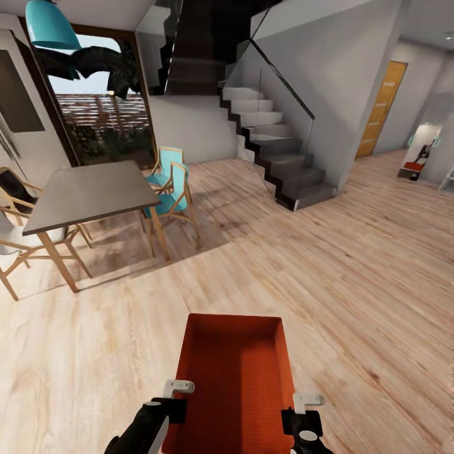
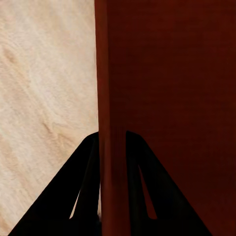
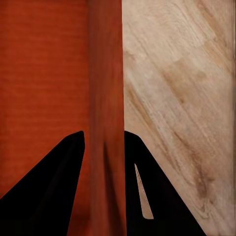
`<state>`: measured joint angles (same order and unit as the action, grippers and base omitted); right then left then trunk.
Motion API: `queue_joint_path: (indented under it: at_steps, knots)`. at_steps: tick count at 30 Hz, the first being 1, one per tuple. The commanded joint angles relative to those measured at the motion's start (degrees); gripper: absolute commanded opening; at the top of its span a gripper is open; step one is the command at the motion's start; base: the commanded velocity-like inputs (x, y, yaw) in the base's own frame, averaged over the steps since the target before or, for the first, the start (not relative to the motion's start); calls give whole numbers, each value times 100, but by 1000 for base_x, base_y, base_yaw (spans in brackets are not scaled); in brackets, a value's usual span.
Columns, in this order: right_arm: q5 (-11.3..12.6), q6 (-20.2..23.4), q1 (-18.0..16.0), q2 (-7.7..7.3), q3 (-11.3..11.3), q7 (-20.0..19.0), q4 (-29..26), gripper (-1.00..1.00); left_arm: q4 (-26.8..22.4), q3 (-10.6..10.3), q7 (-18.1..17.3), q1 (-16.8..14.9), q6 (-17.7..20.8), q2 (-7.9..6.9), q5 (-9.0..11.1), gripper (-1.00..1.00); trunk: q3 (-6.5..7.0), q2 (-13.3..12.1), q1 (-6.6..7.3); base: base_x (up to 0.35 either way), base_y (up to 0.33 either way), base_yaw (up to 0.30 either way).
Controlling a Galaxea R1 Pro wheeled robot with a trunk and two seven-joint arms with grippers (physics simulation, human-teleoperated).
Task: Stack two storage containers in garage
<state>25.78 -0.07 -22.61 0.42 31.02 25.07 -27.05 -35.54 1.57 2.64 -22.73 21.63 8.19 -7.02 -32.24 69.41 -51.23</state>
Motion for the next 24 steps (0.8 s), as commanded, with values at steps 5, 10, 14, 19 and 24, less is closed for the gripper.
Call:
queue_joint_path:
  at_steps: [5,10,14,19,24]
  knots:
    - [-3,2,-15,-6,-70,42,-99,-100,91,-25,35,5,31,-1,-106,-100,-5,3,-3,321,0,-292]
    - [-3,12,-15,2,-70,42,-99,-100,91,-25,35,5,30,-1,-106,-100,-5,3,-3,321,0,-289]
    - [-3,17,-15,-2,-70,36,-99,-100,91,-25,35,5,33,-1,-106,-100,-5,3,-3,321,0,-103]
    - [-3,24,-15,2,-70,34,-99,-100,91,-25,35,5,32,-1,-103,-100,-5,3,-3,321,0,-7]
    - [-3,25,-15,2,-70,38,-99,-100,91,-25,35,5,31,-1,-98,-100,-5,3,-3,321,0,0]
